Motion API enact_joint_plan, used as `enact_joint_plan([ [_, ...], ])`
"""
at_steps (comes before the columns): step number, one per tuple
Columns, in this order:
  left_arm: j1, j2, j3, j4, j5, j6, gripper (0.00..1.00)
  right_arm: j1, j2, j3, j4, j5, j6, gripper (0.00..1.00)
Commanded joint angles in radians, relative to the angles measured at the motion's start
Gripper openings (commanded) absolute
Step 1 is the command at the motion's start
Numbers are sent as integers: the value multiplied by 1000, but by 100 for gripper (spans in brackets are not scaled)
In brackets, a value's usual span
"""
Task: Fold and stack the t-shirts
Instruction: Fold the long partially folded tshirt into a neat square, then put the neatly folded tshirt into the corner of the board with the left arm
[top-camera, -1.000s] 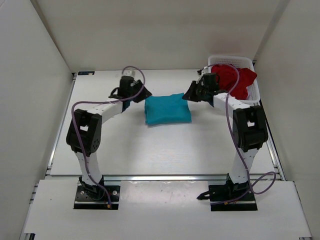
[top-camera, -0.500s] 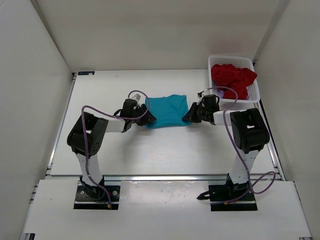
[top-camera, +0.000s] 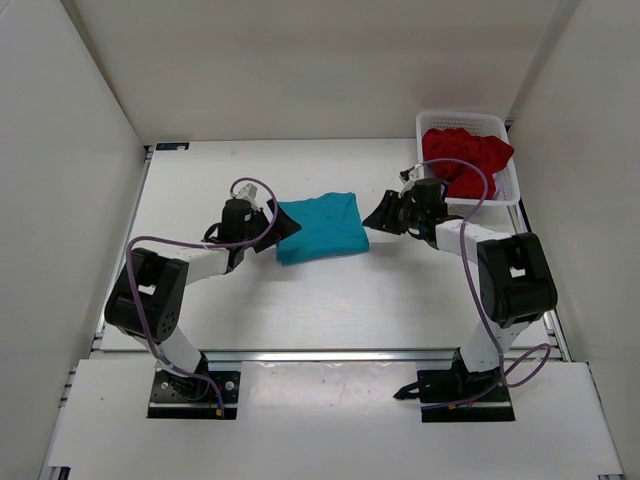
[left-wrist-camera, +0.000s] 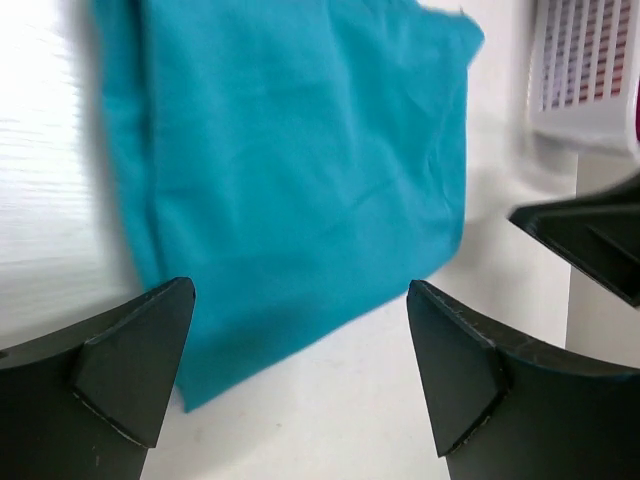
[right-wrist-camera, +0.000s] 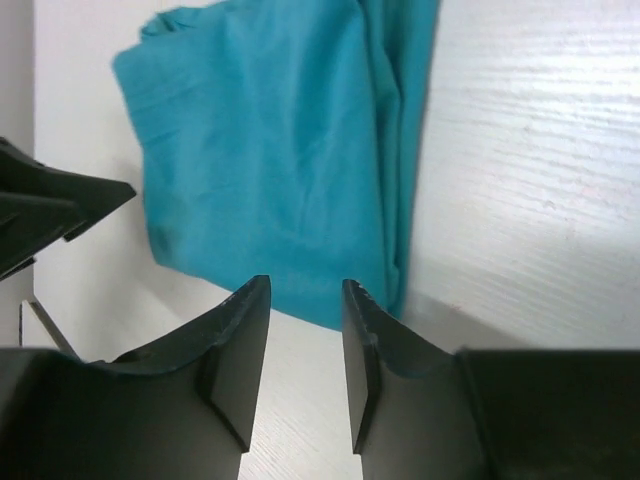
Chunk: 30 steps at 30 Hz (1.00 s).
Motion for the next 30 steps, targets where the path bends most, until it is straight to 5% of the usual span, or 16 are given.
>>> enact_joint_plan([
  [1,56,-41,-63,16,-2,-6,98,13,-81,-28,15,1,-20,34],
  [5,93,-27,-75,17,-32,4,80,30,-124,-63,29,-2,-17,35],
  [11,49,113,40,-25,-40,46,75,73,-170,-120,49,-7,-12,34],
  [20,-11,352,355,-101,-20,24,1,113,-253,-201,55,-4,-21,33],
  [24,51,393,518,-172,-26,41,0,96,-326,-264,72,-8,-16,33],
  [30,341,369,621,-267,-25,67,0,105,-362,-304,70,-13,-20,33],
])
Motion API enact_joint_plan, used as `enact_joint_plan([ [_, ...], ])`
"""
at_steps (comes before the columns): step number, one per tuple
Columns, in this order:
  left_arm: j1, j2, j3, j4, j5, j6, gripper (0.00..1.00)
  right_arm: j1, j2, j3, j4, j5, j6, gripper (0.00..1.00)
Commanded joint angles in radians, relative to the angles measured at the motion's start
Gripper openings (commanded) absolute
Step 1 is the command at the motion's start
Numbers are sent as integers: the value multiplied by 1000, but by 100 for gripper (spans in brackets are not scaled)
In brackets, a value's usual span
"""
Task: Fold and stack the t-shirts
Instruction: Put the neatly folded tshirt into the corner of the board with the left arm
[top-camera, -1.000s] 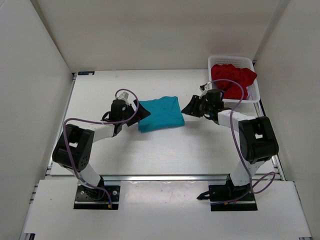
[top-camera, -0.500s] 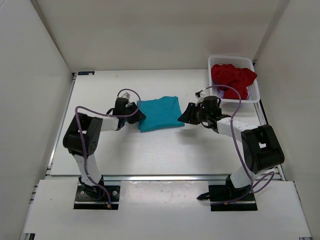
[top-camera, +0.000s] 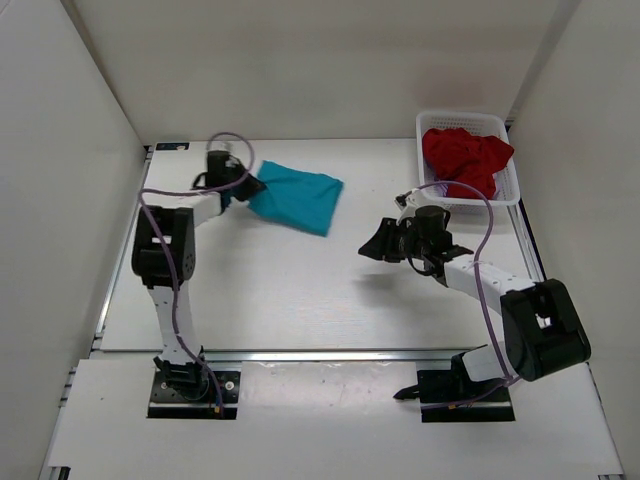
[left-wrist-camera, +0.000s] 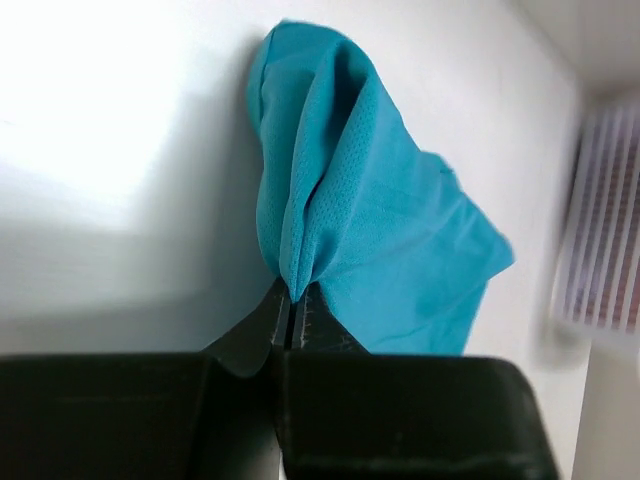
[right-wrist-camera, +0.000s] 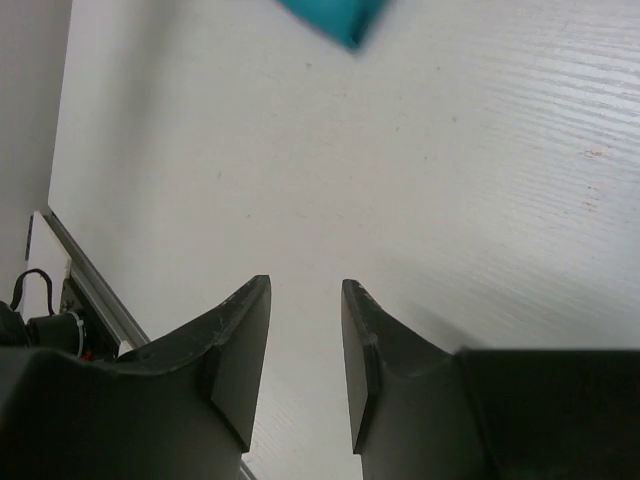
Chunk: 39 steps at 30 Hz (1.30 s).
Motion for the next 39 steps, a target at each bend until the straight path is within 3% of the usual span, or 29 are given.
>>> enact_joint_plan([
  [1,217,-80,13,-52,-34,10,0,0,-16,-13,51,-21,-12,33],
  [7,484,-92,-88,14,-30,-65,1,29,9,-15,69,-67,-1,33],
  [10,564,-102,-185,94,-11,-148,9,51,10,-16,54,-76,-4,31],
  [19,654,-103,-362,299,-45,-349,35,60,-36,-73,34,-93,-7,32],
  [20,657,-91,-357,324,-34,-352,40,66,-42,-72,36,-90,-7,31],
  [30,588,50,-84,223,-60,-358,37,68,-63,-68,0,-96,-10,32],
  [32,575,82,-29,209,-53,-373,40,61,-79,-65,-12,-90,-4,32],
  [36,566,40,-79,249,-43,-387,61,58,-86,-62,-7,-87,-6,39],
  [39,565,-25,-148,261,-36,-355,87,66,-77,-47,-6,-73,1,48],
])
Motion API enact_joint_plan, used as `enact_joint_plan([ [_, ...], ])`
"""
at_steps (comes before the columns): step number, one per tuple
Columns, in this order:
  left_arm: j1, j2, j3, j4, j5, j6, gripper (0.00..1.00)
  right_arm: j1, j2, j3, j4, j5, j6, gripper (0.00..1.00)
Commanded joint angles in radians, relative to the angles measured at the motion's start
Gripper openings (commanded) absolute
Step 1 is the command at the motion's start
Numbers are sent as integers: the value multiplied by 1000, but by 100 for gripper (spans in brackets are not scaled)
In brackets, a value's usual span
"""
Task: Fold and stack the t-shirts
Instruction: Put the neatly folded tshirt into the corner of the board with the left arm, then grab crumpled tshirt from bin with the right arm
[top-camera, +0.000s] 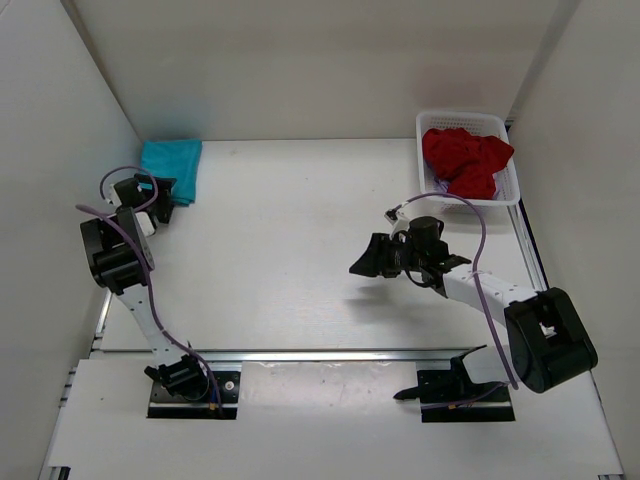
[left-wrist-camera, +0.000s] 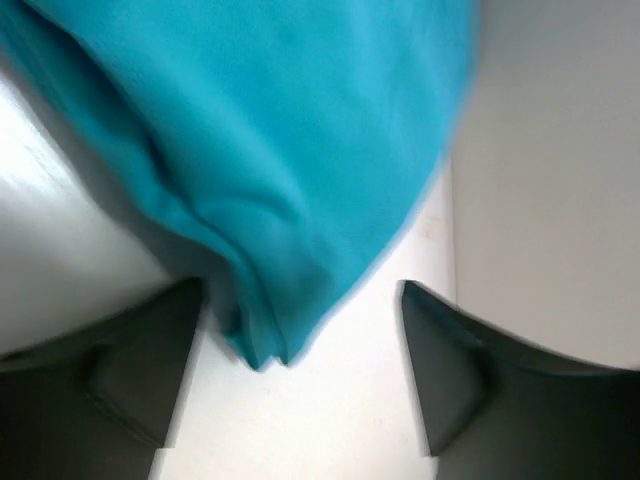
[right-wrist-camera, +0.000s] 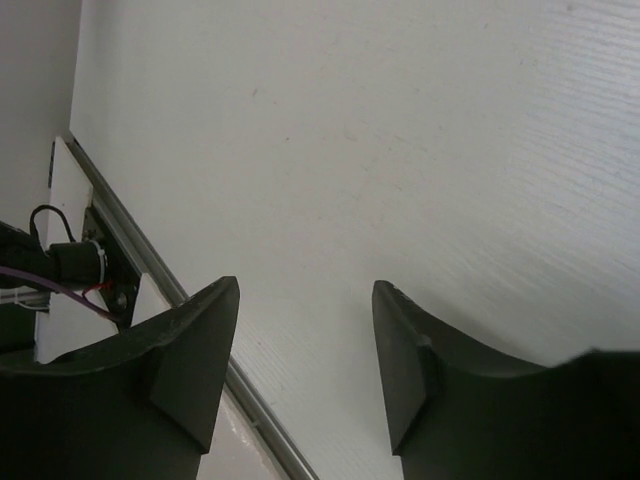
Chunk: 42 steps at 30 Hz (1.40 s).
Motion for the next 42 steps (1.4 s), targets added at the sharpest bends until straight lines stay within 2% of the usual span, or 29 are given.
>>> enact_joint_plan([
  [1,6,-125,-84,26,12,12,97,5,-10,36,22,16,-3,55],
  [4,-5,-194,-181,44,-2,37,99,13,-7,52,19,43,0,60],
  [8,-17,-303,-279,36,-32,73,99,21,-9,77,48,100,19,58],
  [10,-40,-354,-327,33,-55,89,98,24,14,131,16,160,2,48],
  [11,-59,-396,-351,35,-62,96,99,12,27,175,-2,171,-15,36],
  [12,-69,-418,-380,35,-68,110,99,1,47,202,-15,193,-17,21],
  [14,-130,-519,-419,44,-85,138,98,-42,73,315,-50,247,-30,7],
  [15,-157,-544,-460,47,-88,142,99,-57,91,346,-58,258,-36,4],
  [18,-321,-700,-551,79,-138,175,82,-156,151,519,-125,376,-78,1],
  [20,-512,-814,-629,130,-187,220,67,-240,204,599,-201,434,-102,1],
  [21,-614,-858,-638,125,-201,241,63,-299,220,651,-235,444,-104,0],
  [22,-664,-880,-667,133,-221,267,61,-323,246,667,-251,447,-113,0],
  [24,-857,-937,-718,145,-258,314,60,-411,291,763,-298,448,-135,3],
  [26,-968,-949,-759,133,-241,354,60,-471,346,799,-291,439,-153,11],
  [28,-1055,-940,-796,138,-165,369,59,-524,414,910,-346,448,-191,21],
  [31,-1096,-920,-836,130,-31,386,60,-558,536,1086,-446,479,-254,36],
  [33,-1123,-915,-877,136,3,406,59,-578,635,1171,-478,461,-285,47],
  [36,-1166,-949,-913,142,-15,425,62,-594,740,1291,-501,447,-313,51],
  [40,-1125,-986,-988,200,10,370,64,-608,857,1472,-582,381,-337,58],
  [42,-1120,-997,-994,202,7,368,65,-588,939,1568,-637,423,-366,59],
])
